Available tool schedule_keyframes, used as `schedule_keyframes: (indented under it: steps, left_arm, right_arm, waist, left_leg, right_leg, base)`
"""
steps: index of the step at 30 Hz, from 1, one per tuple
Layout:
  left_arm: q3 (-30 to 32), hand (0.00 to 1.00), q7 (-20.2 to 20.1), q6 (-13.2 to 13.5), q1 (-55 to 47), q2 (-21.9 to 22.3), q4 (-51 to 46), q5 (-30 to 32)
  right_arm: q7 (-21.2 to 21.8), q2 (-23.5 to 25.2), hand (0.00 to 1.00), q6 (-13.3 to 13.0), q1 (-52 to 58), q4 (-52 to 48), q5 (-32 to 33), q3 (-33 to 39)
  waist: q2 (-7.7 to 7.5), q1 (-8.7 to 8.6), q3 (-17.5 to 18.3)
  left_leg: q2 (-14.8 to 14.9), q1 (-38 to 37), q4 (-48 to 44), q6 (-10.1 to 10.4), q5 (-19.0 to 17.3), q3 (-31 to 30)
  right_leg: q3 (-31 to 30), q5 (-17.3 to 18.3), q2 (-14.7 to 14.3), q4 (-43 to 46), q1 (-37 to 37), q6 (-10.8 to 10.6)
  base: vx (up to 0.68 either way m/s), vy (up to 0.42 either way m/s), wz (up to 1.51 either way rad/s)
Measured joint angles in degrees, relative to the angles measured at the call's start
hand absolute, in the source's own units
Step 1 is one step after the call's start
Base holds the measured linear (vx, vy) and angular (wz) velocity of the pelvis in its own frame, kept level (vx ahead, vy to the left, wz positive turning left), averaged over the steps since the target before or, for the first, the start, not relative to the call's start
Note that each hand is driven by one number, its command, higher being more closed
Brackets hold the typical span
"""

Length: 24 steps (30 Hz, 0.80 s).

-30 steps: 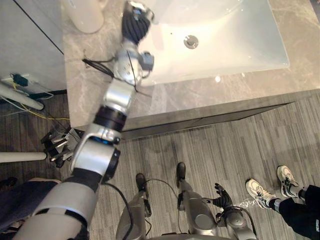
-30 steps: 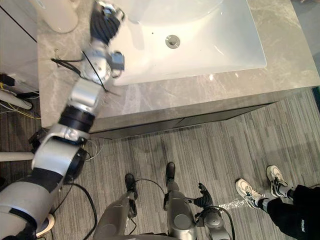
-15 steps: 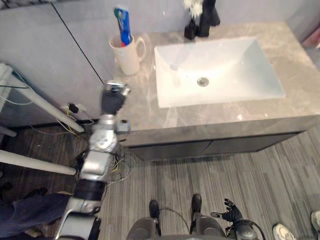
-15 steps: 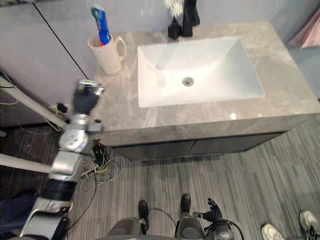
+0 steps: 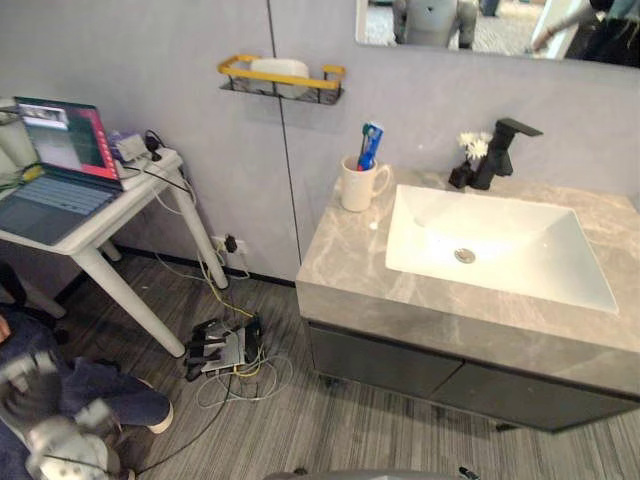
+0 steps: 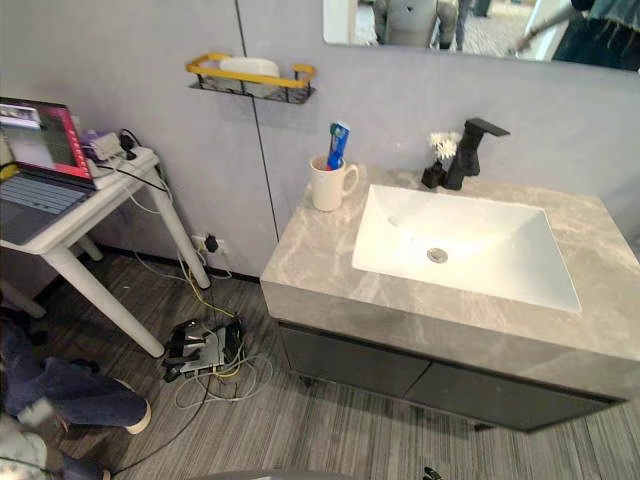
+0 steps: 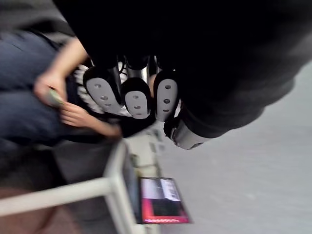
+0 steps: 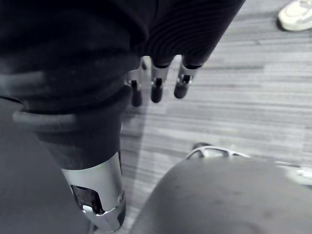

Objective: Organize washtable

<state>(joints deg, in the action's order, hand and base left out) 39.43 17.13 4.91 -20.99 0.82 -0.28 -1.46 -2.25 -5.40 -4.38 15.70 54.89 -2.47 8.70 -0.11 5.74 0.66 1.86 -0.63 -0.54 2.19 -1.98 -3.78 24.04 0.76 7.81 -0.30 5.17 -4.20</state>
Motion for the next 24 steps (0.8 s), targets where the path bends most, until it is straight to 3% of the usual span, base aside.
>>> schedule_keyframes:
  steps: [1, 5, 9, 14, 18, 20, 22, 23, 24]
  left_arm:
    - [-0.3, 0.00, -0.9, -1.1, -0.5, 1.0, 6.8, 0.1]
    - [-1.0, 0.00, -5.4, -2.3, 1.3, 3.0, 34.1, -0.8]
    - [-3.5, 0.00, -10.1, -4.6, 3.1, 4.0, 53.0, -3.7]
    - [-6.9, 0.00, -11.4, -4.3, 4.1, 2.7, 55.9, -4.4]
    - [-13.2, 0.00, -11.7, -3.6, 5.8, 0.5, 56.6, -3.9]
    - [-15.4, 0.00, -11.6, -3.2, 7.6, -0.1, 56.2, -3.9]
    - [-17.4, 0.00, -10.7, -2.0, 11.2, 0.0, 52.7, -3.8]
    - [-17.8, 0.00, -10.5, -1.7, 11.5, 0.1, 51.9, -3.8]
    - [-19.0, 0.00, -10.3, -1.3, 11.8, 0.4, 51.2, -3.6]
  right_arm:
    - [0.0, 0.5, 0.00, 0.0, 0.0, -1.4, 0.2, 0.4]
    - [-0.2, 2.2, 0.00, 0.4, -0.1, -2.4, 0.4, 2.3]
    - [-0.3, 2.7, 0.00, 0.5, -0.7, -1.5, 0.9, 3.1]
    - [-1.3, 2.3, 0.00, 0.4, -1.2, 1.5, 1.4, 3.9]
    - [-1.4, 1.8, 0.00, 0.5, -2.6, 3.4, 1.8, 3.6]
    - [-1.5, 1.4, 0.00, 0.5, -3.4, 3.6, 1.7, 1.9]
    - [-2.0, 0.6, 0.00, 0.7, -6.7, 3.6, 1.3, -0.6]
    - [-2.1, 0.5, 0.00, 0.7, -7.4, 3.4, 1.2, -0.8]
    - [-2.9, -0.2, 0.00, 0.7, -7.6, 2.6, 1.2, -0.7]
  waist:
    - [-0.08, -0.04, 0.1]
    - [-0.35, -0.54, 1.2]
    - [-0.37, -1.80, 1.3]
    - [-0.16, -1.78, 1.5]
    - [-0.16, -1.70, 1.3]
    - [-0.48, -1.82, -0.3]
    - [-0.21, -1.61, -5.0]
    - [-0.54, -1.77, -5.5]
    - [0.48, -1.68, -6.0]
  left_leg:
    - [0.0, -0.1, -0.3, 0.0, 0.0, -0.2]
    - [0.0, -0.2, -0.4, -0.1, 0.0, -0.7]
    - [0.1, -0.2, 0.8, 0.3, 0.6, -1.8]
    - [0.1, -1.4, 2.8, 1.0, 2.2, -2.9]
    - [0.1, -1.6, 2.2, 0.9, 2.4, -3.0]
    - [-0.4, 0.5, -2.1, 1.2, 1.6, -2.9]
    - [-0.5, 7.2, -14.5, 2.2, 0.4, 0.9]
    - [0.1, 8.7, -16.7, 2.4, 0.2, 2.9]
    - [2.8, 10.9, -19.0, 2.1, -2.0, 8.6]
  right_leg:
    - [0.9, 0.4, 0.3, 0.5, 0.3, -0.1]
    - [2.3, 1.4, 0.5, 1.3, 0.7, 0.2]
    - [3.8, 2.0, 0.5, 1.1, 0.7, -0.3]
    - [4.6, 2.2, 0.2, 1.1, 1.6, -0.4]
    - [4.9, 2.3, 0.2, 0.8, 2.6, -0.6]
    - [5.9, 2.3, 0.5, 1.2, 2.7, -0.6]
    - [6.7, 2.5, 1.2, 2.5, 2.3, 0.0]
    - [7.1, 2.6, 1.1, 2.4, 2.0, 0.2]
    - [7.2, 2.8, 0.1, 2.8, 0.4, 1.0]
  base:
    - [-0.02, 0.029, 0.18]
    - [-0.02, 0.001, 0.15]
    - [-0.01, -0.013, 0.21]
    - [0.06, -0.010, 0.14]
    - [0.07, 0.002, 0.06]
    - [0.00, 0.014, 0.23]
    - [-0.16, 0.031, 0.21]
    - [-0.19, 0.006, 0.09]
    - [-0.21, 0.027, -0.05]
